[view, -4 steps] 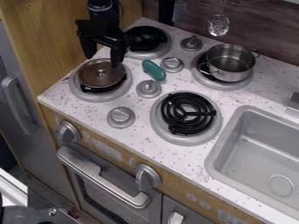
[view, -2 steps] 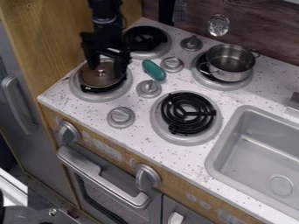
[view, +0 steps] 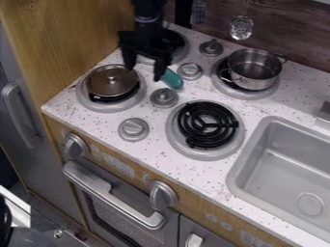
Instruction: Put the blue object on the bottom right burner
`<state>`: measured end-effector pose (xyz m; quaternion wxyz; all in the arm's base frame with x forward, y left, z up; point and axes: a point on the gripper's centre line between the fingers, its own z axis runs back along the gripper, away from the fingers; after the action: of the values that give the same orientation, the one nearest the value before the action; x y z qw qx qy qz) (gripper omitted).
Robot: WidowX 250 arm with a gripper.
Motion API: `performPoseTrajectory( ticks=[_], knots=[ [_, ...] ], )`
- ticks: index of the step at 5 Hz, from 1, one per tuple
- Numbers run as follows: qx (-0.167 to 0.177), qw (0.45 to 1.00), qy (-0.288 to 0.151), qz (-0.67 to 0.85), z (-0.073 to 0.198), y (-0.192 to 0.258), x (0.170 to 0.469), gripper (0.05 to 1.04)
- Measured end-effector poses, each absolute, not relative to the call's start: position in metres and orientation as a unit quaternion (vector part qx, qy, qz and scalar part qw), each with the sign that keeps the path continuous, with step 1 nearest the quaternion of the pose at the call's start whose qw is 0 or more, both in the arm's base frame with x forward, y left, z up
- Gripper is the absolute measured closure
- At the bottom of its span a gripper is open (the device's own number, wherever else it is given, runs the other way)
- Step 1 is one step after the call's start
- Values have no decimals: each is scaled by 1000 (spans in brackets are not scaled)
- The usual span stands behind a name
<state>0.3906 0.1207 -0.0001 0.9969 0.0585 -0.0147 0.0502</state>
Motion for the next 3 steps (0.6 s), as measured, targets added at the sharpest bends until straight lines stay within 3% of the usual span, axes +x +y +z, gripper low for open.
performPoseTrajectory(
  ticks=[1,3],
  knots=[
    [75,992,-20,95,-4,104,421,87],
    [93,966,-32,238,-17,107,453,87]
  ],
)
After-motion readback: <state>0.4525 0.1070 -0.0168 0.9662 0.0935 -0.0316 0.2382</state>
